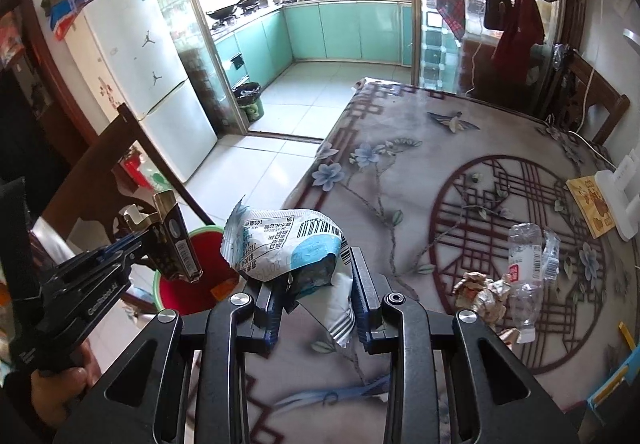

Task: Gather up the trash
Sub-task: 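Carry the wrapper and brown box over the red bucket with both tools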

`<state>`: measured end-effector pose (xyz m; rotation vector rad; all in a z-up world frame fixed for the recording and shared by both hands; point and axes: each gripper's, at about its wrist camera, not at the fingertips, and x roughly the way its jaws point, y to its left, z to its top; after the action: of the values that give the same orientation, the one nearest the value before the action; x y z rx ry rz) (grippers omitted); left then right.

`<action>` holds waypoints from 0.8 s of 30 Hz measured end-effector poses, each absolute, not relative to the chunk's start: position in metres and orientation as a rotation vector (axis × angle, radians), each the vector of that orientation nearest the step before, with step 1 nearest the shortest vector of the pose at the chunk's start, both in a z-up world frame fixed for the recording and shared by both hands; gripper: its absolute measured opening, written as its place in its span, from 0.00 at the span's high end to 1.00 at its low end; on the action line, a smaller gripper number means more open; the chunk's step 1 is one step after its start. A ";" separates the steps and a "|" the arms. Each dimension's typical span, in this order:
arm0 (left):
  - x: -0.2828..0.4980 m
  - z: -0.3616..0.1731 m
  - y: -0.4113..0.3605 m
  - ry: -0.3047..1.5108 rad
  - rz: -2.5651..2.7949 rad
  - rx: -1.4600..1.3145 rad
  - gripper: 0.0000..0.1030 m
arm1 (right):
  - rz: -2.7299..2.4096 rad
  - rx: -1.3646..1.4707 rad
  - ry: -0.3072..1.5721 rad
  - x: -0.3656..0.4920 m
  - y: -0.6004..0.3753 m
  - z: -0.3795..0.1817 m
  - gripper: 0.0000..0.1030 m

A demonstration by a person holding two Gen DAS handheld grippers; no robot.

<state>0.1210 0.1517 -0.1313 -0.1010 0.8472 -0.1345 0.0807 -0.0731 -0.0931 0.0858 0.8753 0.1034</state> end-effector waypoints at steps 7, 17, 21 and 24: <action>0.133 -0.146 0.188 0.864 -0.073 -0.125 0.94 | 0.148 0.059 0.906 0.099 -0.042 -0.101 0.72; 0.152 -0.174 0.233 0.920 0.007 -0.143 0.94 | 0.249 0.021 0.980 0.123 0.008 -0.127 0.72; 0.161 -0.187 0.252 0.946 0.038 -0.147 0.94 | 0.277 0.010 1.031 0.136 0.027 -0.144 0.72; 0.167 -0.197 0.263 0.966 0.057 -0.152 0.94 | 0.296 -0.001 1.061 0.143 0.038 -0.153 0.72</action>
<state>0.1672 0.2632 -0.1966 -0.1518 0.9658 0.0566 0.1430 0.0379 -0.1534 -0.0006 1.0610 0.2960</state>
